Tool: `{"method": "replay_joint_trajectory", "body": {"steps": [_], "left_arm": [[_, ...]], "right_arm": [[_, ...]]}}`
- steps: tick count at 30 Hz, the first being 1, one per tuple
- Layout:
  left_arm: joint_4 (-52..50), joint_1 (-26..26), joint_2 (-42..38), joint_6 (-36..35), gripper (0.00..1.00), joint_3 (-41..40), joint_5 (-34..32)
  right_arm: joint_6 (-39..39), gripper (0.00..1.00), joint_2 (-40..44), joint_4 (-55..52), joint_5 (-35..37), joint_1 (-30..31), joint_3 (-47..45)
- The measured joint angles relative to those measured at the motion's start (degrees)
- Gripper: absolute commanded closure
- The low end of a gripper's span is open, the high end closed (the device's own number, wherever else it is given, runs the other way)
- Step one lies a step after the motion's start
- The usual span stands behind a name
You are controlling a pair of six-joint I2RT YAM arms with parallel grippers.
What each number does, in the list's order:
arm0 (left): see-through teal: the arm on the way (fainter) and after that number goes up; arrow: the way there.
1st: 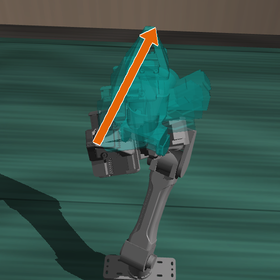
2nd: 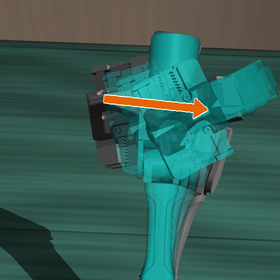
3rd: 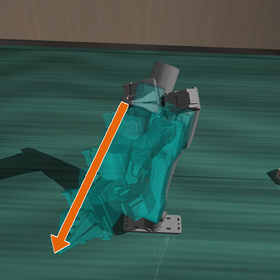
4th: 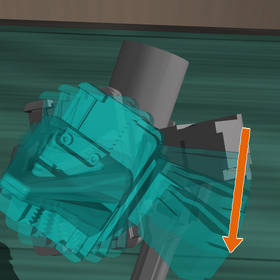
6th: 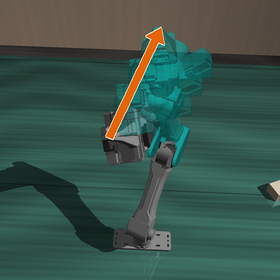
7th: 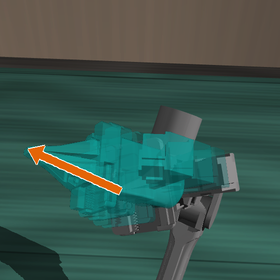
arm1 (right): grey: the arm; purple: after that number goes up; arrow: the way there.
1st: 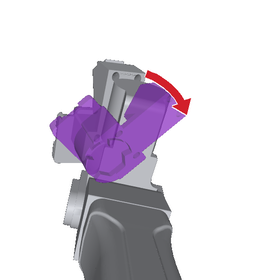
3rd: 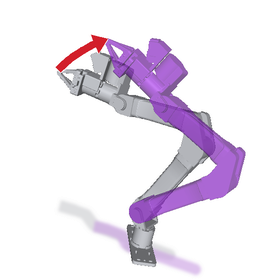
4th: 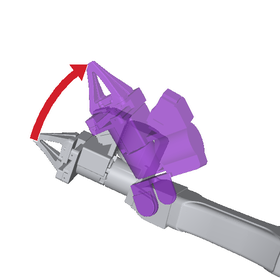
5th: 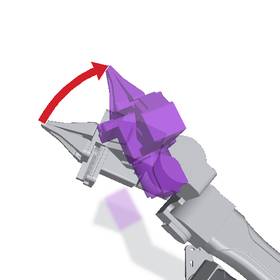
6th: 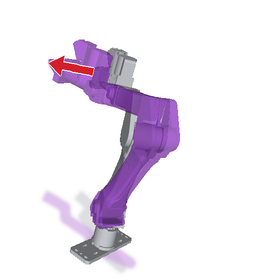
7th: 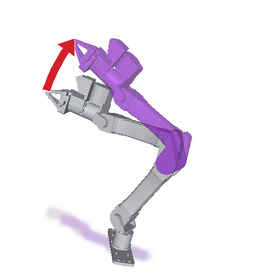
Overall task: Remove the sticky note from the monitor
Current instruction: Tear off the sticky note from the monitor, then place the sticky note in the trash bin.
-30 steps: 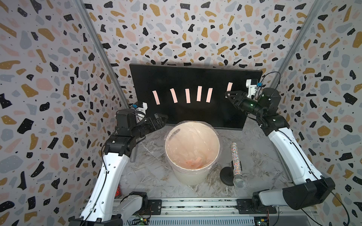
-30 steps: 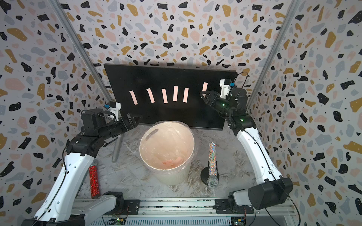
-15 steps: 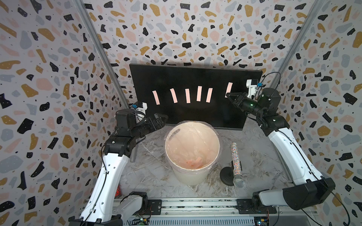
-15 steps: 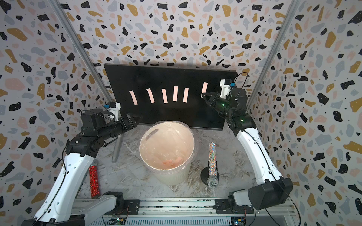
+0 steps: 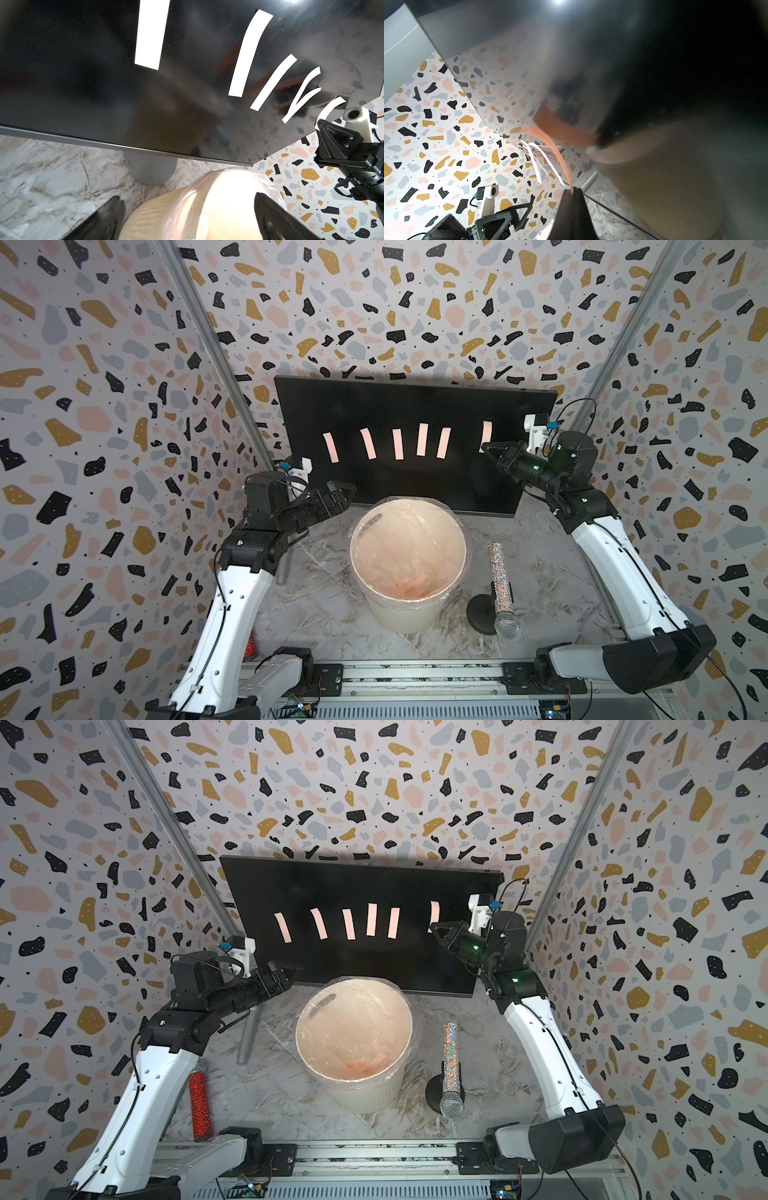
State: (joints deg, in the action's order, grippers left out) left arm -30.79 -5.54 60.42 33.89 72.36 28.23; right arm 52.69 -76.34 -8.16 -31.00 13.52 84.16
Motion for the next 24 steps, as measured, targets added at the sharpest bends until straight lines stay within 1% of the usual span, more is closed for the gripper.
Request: {"method": "replay_joint_trajectory", "body": {"steps": [7, 13, 16, 24], "left_arm": [[-0.02, 0.00, 0.00, 0.02, 0.01, 0.00, 0.00], [-0.02, 0.00, 0.00, 0.00, 0.01, 0.00, -0.07], [-0.04, 0.00, 0.00, 0.02, 0.00, 0.00, -0.04], [-0.09, 0.00, 0.02, 0.04, 0.01, 0.00, 0.00]], "right_arm": [[-0.02, 1.00, 0.59, -1.36, -1.38, 0.48, -1.36], [-0.68, 1.00, 1.53, -3.21, -3.08, 2.78, -1.64], [-1.97, 1.00, 1.86, -5.07, -4.15, 5.29, -1.60], [-8.35, 1.00, 1.77, -13.88, -5.79, 14.58, -0.17]]}}
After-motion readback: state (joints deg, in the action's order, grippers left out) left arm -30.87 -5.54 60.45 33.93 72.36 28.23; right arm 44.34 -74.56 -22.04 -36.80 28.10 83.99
